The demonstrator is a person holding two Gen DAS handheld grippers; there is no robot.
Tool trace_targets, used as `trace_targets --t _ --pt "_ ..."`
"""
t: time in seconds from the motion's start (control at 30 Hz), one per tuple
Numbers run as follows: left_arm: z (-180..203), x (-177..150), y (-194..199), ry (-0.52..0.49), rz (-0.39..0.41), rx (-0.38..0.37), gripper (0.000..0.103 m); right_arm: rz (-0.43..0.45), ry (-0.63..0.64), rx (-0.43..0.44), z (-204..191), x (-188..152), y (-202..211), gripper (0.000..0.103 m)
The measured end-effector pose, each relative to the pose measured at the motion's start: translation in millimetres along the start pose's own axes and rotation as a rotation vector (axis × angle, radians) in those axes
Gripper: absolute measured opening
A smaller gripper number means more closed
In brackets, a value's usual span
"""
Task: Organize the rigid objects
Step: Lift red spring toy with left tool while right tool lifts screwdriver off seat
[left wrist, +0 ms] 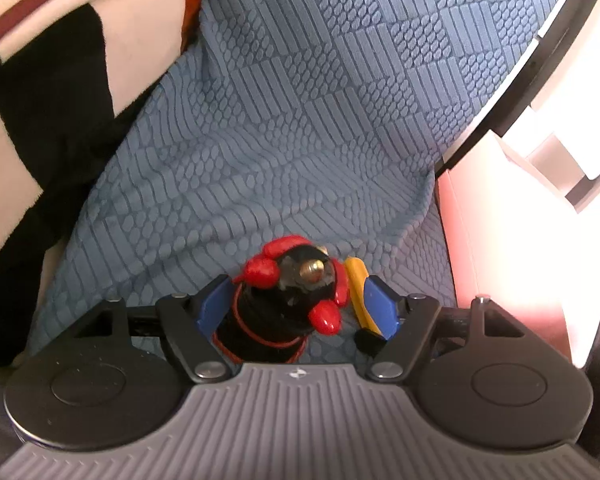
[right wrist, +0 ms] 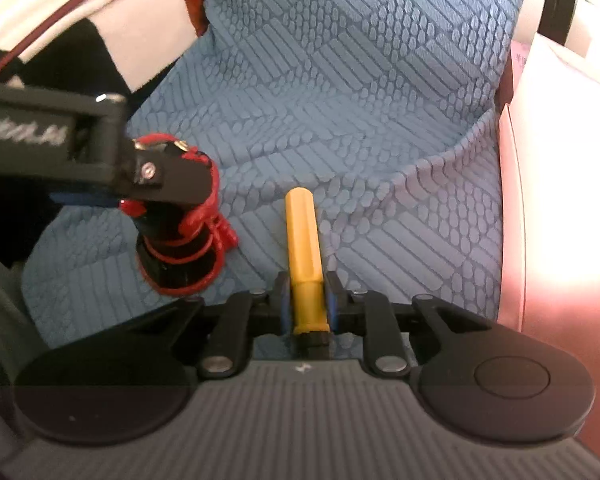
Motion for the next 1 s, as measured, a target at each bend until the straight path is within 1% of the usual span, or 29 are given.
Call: trace_targets --t 0.07,0.2,0.23,0.27,0.5,0.57,0.67,0.77,0.9,1.0 --pt "-1.8 -0.1 -2.5 0.013 -0.003 -0.003 0.076 0.000 0.010 -0.008 -1.6 -0.4 1.5 0.021" --pt "-3.4 -4.0 -12.1 0.032 -0.050 -0.030 0.074 -0.002 0.001 -0.019 -3.1 -0.3 1.7 0.021" --pt "-2.9 -4.6 -13.2 0.020 -0.051 -0.018 0.068 0.005 -0.001 -0.024 -2.9 -0.1 3.5 0.021" --pt "-2.7 -4.3 -13.2 0.004 -0.041 -0.001 0.066 0.011 -0.004 -0.029 -3.9 0.1 4.7 0.021" --pt "-3.7 0.5 -3.4 -0.013 0.012 0.023 0.065 0.041 -0.021 -0.071 -5.8 -0.8 14.5 0.021" --pt "-4.7 1.3 0.9 -0.003 0.013 0.011 0.065 0.055 -0.049 -0.085 -6.5 -0.8 21.2 0.021" --pt "-2.5 4.3 12.0 -0.005 0.033 -0.005 0.065 0.084 -0.043 -0.107 -11.0 3.1 35.5 0.021" --pt "8.1 5.3 26.9 -0.033 0.057 -0.032 0.065 0.126 -0.003 -0.138 -11.7 10.5 52.9 0.021" --pt "23.0 3.2 44.2 -0.065 0.073 -0.057 0.065 0.184 -0.023 -0.170 -6.2 20.0 79.1 0.021" --pt "30.3 2.0 58.0 -0.062 0.084 -0.075 0.065 0.225 -0.031 -0.186 -2.5 24.7 99.4 0.021"
Point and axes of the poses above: each gripper's, at about its wrist camera, not at the fingertips, and y roughly against the way its jaws point, z to its right, x to its top, the point moved 6 cm from there along -y, roughly the way its jaws point, and after that the axes turned 8 degrees about y, right-handed, at the moved point
